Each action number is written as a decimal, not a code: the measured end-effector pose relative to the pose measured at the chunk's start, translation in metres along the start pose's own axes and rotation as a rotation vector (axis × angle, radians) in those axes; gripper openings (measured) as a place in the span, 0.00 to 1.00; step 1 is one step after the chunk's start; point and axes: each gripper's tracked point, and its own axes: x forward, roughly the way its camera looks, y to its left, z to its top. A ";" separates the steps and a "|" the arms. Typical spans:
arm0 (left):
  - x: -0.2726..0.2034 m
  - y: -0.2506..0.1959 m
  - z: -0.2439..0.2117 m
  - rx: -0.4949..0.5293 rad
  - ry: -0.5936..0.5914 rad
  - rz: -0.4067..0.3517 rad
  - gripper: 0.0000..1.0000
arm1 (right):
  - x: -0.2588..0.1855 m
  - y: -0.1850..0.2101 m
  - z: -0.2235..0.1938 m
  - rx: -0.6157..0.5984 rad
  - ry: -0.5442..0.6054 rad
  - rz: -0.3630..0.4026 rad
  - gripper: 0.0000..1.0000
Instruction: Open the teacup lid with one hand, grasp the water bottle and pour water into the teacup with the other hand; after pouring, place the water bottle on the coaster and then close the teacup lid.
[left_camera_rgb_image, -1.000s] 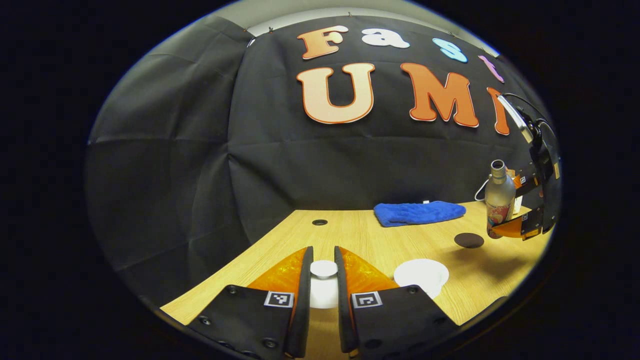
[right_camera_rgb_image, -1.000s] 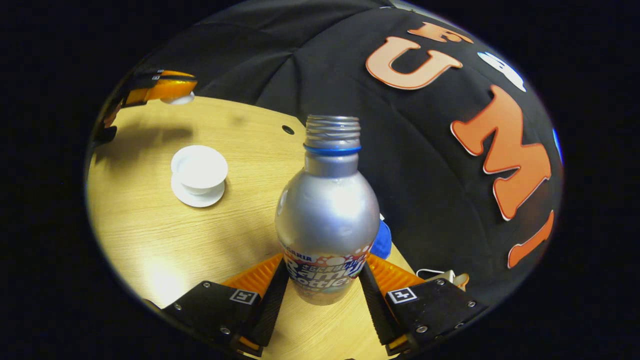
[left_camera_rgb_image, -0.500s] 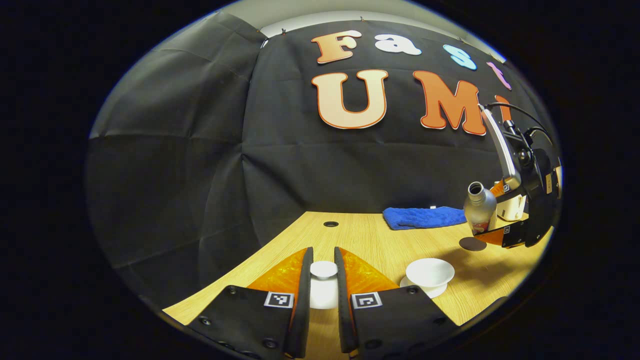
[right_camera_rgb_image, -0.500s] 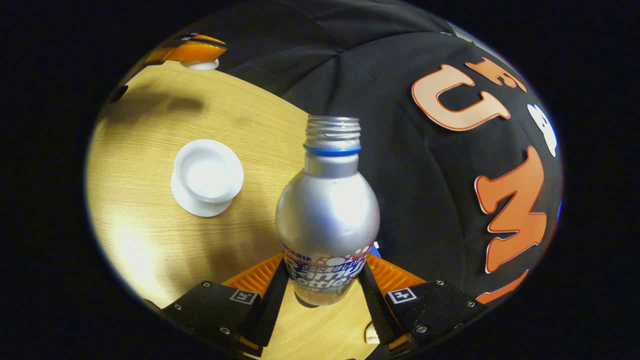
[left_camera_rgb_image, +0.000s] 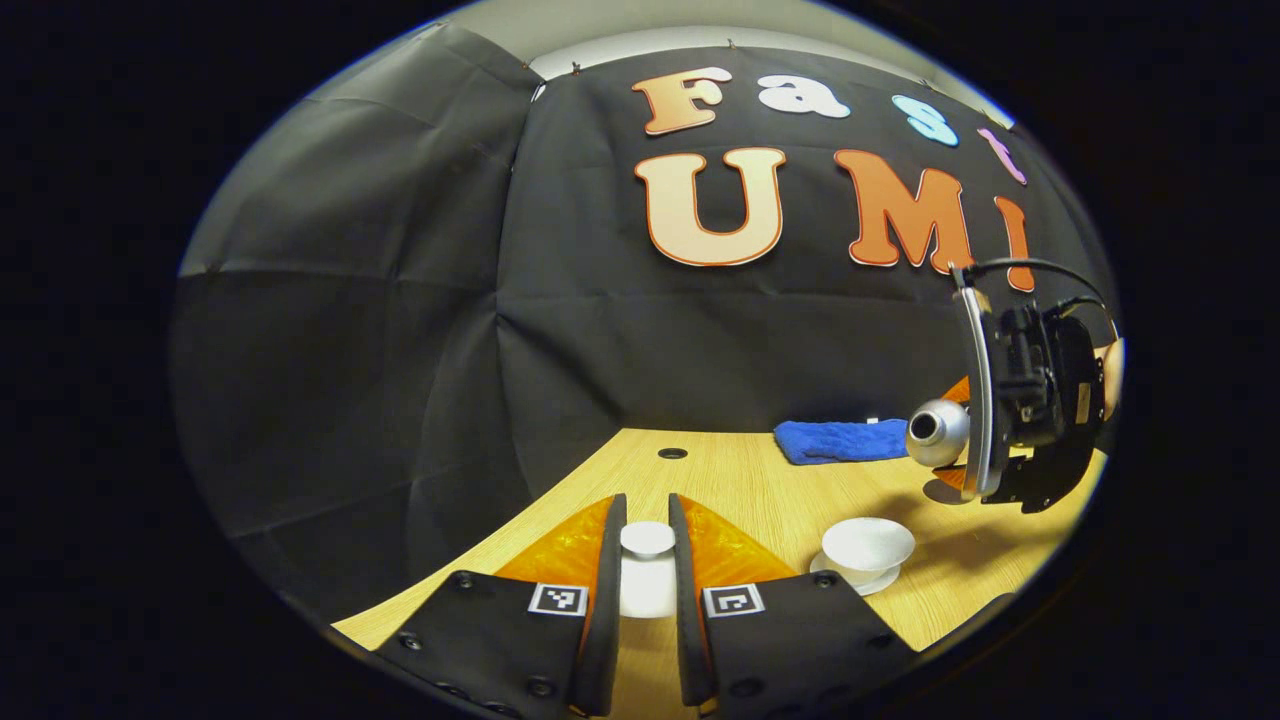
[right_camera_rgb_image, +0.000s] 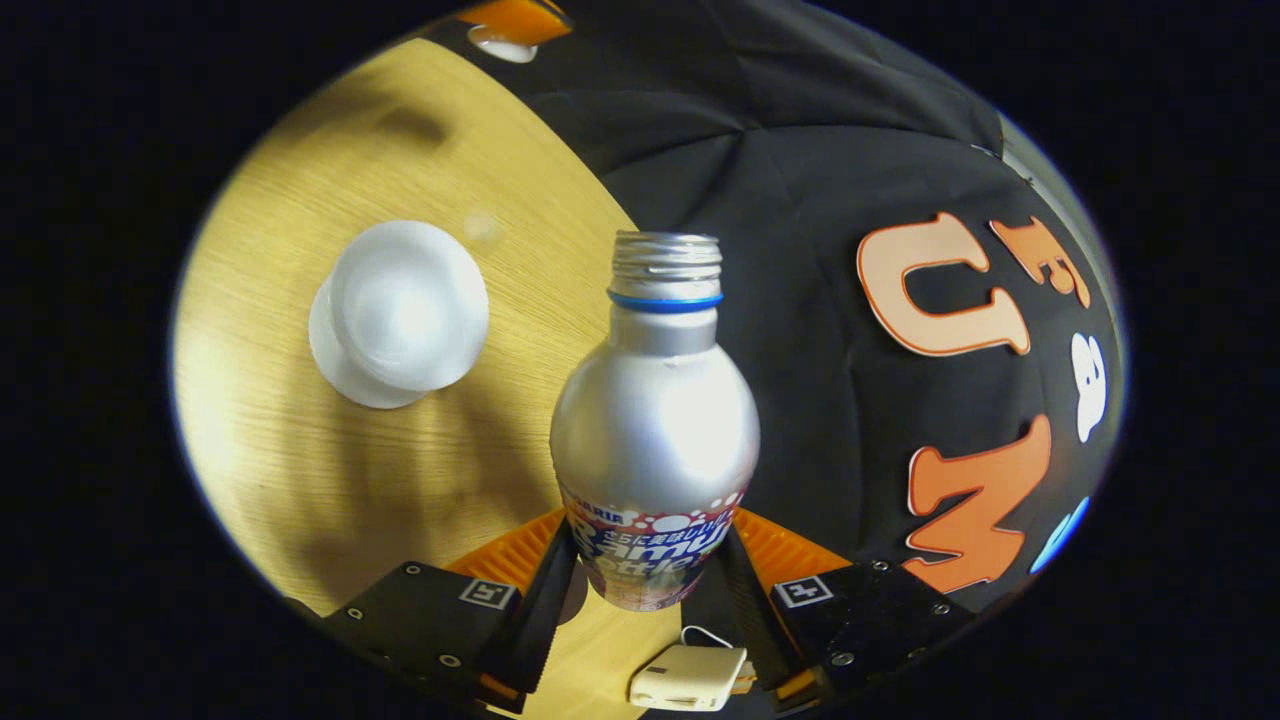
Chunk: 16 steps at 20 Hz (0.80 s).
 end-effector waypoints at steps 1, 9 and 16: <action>-0.001 0.001 -0.001 0.000 -0.001 0.000 0.28 | 0.001 -0.001 0.000 -0.020 0.000 -0.006 0.78; -0.006 0.013 -0.006 0.004 0.004 0.017 0.28 | -0.002 -0.017 0.010 -0.170 -0.013 -0.117 0.78; -0.006 0.016 -0.011 0.002 0.009 0.022 0.28 | 0.000 -0.022 0.015 -0.307 -0.024 -0.171 0.78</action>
